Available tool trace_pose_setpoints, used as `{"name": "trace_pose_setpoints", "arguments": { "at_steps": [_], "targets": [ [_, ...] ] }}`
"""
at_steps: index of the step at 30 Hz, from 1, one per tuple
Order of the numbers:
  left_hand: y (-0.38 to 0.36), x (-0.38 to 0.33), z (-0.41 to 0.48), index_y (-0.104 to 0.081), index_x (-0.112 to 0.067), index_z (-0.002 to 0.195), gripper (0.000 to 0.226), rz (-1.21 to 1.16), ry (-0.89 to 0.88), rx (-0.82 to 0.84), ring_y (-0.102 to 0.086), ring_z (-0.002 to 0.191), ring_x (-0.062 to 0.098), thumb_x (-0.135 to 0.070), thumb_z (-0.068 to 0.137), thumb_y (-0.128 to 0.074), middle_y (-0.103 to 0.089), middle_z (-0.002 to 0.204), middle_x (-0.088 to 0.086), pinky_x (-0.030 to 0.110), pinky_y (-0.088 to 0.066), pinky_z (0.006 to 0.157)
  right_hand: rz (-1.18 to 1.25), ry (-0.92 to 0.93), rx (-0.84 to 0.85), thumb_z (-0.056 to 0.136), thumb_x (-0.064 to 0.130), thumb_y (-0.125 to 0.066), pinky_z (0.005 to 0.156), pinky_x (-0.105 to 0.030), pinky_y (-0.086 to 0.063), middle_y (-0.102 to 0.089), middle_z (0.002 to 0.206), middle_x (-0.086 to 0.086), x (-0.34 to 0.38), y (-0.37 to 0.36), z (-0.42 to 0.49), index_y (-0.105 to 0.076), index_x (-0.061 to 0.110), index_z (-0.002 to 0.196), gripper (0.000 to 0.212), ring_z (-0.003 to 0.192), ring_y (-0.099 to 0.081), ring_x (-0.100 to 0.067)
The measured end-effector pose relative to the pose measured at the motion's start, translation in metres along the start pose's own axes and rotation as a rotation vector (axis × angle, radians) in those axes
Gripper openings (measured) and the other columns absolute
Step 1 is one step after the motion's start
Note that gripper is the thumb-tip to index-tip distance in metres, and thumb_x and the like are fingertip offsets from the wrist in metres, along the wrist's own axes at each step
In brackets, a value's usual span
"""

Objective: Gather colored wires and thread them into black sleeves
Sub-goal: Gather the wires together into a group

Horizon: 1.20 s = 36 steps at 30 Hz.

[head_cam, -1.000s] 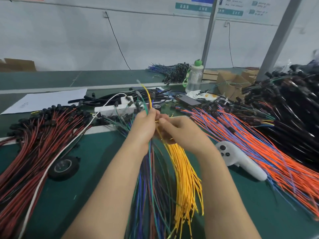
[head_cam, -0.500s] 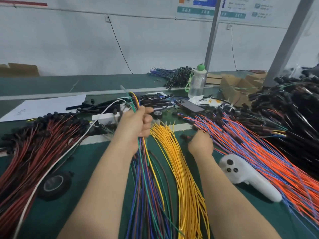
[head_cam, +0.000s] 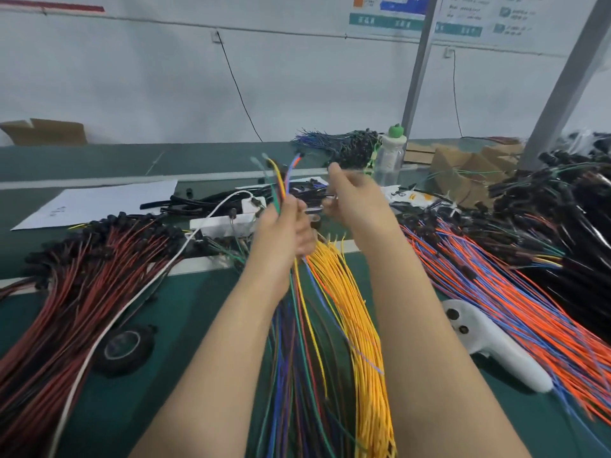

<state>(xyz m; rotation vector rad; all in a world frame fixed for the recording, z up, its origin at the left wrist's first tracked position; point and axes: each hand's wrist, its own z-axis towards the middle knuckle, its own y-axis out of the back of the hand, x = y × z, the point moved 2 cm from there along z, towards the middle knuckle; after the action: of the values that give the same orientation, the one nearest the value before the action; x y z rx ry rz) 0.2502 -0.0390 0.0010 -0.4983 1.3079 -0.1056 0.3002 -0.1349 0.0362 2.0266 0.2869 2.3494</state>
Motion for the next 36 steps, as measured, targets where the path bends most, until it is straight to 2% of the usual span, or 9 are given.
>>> {"name": "trace_pose_setpoints", "arguments": {
  "at_steps": [4, 7, 10, 14, 19, 24, 27, 30, 36],
  "targets": [
    [0.005, -0.036, 0.007, -0.038, -0.015, 0.072, 0.032, 0.0, -0.1, -0.113, -0.023, 0.03, 0.0, -0.023, 0.103, -0.032, -0.03, 0.046, -0.01, 0.013, -0.019, 0.03, 0.183, -0.21, 0.614, 0.091, 0.062, -0.038, 0.082, -0.035, -0.053, -0.069, 0.084, -0.008, -0.019, -0.024, -0.053, -0.066, 0.012, 0.094, 0.058, 0.081, -0.066, -0.022],
    [0.014, -0.056, 0.002, -0.038, -0.015, 0.07, 0.039, 0.473, -0.107, -0.112, -0.035, 0.03, 0.004, -0.036, 0.102, -0.03, -0.043, 0.048, -0.005, 0.015, -0.029, 0.035, 0.464, -0.233, 0.822, 0.096, 0.048, -0.04, 0.048, -0.021, -0.048, -0.053, 0.056, -0.001, -0.017, -0.048, -0.09, -0.053, 0.012, 0.088, 0.04, 0.047, -0.054, -0.016],
    [0.022, -0.067, -0.014, -0.053, -0.016, 0.069, 0.057, 0.809, -0.054, 0.05, -0.051, 0.042, 0.005, -0.052, 0.099, -0.021, -0.065, 0.059, -0.005, 0.014, -0.037, 0.043, 0.588, -0.223, 0.604, 0.102, 0.038, -0.039, 0.032, -0.01, -0.016, -0.026, 0.044, 0.011, -0.007, -0.057, -0.099, -0.04, 0.019, 0.07, 0.037, 0.032, -0.021, -0.002],
    [0.026, -0.051, -0.047, -0.058, -0.022, 0.079, 0.053, 0.54, 0.172, 0.203, -0.061, 0.059, 0.016, -0.057, 0.096, -0.022, -0.065, 0.064, -0.003, 0.043, -0.054, 0.079, 0.918, -0.159, 0.274, 0.102, 0.035, -0.038, 0.029, -0.01, -0.012, -0.024, 0.038, 0.01, 0.01, -0.056, -0.088, -0.035, 0.02, 0.062, 0.043, 0.027, -0.018, -0.002],
    [0.057, -0.031, -0.086, -0.059, -0.019, 0.096, 0.036, 0.369, 0.36, 0.549, -0.036, 0.038, 0.004, -0.045, 0.098, -0.033, -0.054, 0.058, -0.004, 0.014, -0.031, 0.038, 1.122, -0.06, 0.108, 0.104, 0.038, -0.028, 0.032, -0.016, -0.007, -0.022, 0.041, 0.01, 0.016, -0.029, -0.072, -0.031, 0.019, 0.066, 0.042, 0.029, -0.016, -0.002],
    [0.063, -0.032, -0.088, -0.063, -0.014, 0.092, 0.032, 0.466, 0.288, 0.474, -0.021, 0.039, 0.001, -0.031, 0.101, -0.037, -0.029, 0.055, -0.01, 0.011, -0.019, 0.036, 1.32, -0.064, 0.237, 0.102, 0.037, -0.032, 0.032, -0.015, -0.014, -0.024, 0.039, 0.009, 0.0, -0.026, -0.08, -0.038, 0.017, 0.067, 0.041, 0.032, -0.014, -0.003],
    [0.063, -0.029, -0.087, -0.066, -0.013, 0.09, 0.029, 0.414, 0.336, 0.391, -0.027, 0.038, 0.001, -0.027, 0.1, -0.043, -0.044, 0.053, -0.008, 0.011, -0.022, 0.033, 1.26, -0.125, 0.222, 0.102, 0.04, -0.031, 0.03, -0.017, -0.011, -0.021, 0.037, 0.008, -0.009, -0.032, -0.088, -0.034, 0.018, 0.063, 0.045, 0.041, -0.003, -0.008],
    [0.073, -0.024, -0.094, -0.065, -0.013, 0.093, 0.023, 0.272, 0.407, 0.3, -0.058, 0.049, 0.005, -0.028, 0.097, -0.048, -0.069, 0.069, 0.0, 0.017, -0.05, 0.046, 1.255, -0.089, 0.082, 0.103, 0.043, -0.029, 0.031, -0.018, -0.01, -0.02, 0.037, 0.009, -0.012, -0.022, -0.087, -0.033, 0.018, 0.063, 0.046, 0.036, -0.005, -0.007],
    [0.071, -0.005, -0.094, -0.063, -0.006, 0.087, 0.03, -0.139, 0.385, -0.045, -0.07, 0.063, 0.014, -0.025, 0.1, -0.043, -0.072, 0.076, 0.007, 0.031, -0.059, 0.058, 1.185, -0.085, 0.012, 0.103, 0.041, -0.032, 0.032, -0.016, -0.013, -0.022, 0.039, 0.01, -0.02, -0.029, -0.089, -0.037, 0.017, 0.065, 0.045, 0.029, -0.019, -0.003]
  ]
}}
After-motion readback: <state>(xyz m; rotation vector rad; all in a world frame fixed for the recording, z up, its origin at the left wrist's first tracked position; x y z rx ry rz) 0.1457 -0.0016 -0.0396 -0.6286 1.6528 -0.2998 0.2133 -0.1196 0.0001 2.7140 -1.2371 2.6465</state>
